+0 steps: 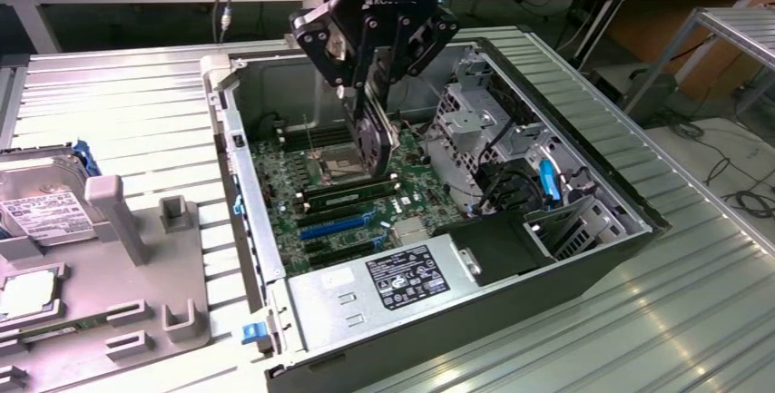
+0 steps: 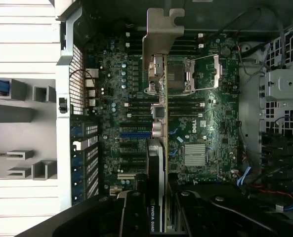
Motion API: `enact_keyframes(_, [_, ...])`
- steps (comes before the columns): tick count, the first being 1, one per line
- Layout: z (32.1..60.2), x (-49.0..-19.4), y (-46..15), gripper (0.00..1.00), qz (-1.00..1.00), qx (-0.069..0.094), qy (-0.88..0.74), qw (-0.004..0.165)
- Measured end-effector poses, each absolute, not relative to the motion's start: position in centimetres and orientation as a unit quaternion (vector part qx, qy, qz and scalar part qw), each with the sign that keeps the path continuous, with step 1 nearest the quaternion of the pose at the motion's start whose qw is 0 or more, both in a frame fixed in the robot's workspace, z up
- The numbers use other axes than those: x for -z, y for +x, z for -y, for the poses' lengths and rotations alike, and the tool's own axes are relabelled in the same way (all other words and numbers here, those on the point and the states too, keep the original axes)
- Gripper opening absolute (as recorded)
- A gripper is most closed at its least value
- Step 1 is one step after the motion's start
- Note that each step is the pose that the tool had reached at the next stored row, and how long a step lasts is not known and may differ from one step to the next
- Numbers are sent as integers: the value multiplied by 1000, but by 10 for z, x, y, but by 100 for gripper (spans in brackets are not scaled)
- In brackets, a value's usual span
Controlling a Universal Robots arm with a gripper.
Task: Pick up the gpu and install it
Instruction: 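Pick up the gpu and move the gpu toward the slot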
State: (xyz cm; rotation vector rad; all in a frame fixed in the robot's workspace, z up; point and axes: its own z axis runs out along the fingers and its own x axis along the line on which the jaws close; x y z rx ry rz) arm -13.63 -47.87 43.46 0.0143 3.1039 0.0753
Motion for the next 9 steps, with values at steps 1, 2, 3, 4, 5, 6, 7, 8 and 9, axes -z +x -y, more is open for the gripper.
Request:
enact_keyframes(1, [479, -435, -135, 27, -1000, -24, 5, 18])
enact_keyframes(2, [479, -435, -133, 27, -1000, -24, 5, 18])
enact_keyframes(3, [479, -435, -131, 27, -1000, -24, 5, 18])
enact_keyframes(4, [479, -435, -129, 27, -1000, -24, 5, 18])
enact_keyframes(5, [479, -435, -128, 27, -1000, -24, 4, 18])
enact_keyframes(6, [479, -435, -125, 27, -1000, -24, 4, 18])
enact_keyframes(7, [479, -435, -120, 27, -1000, -24, 4, 18])
enact_keyframes(8, [479, -435, -118, 27, -1000, -24, 4, 18])
enact_keyframes(9, [479, -435, -116, 27, -1000, -24, 4, 18])
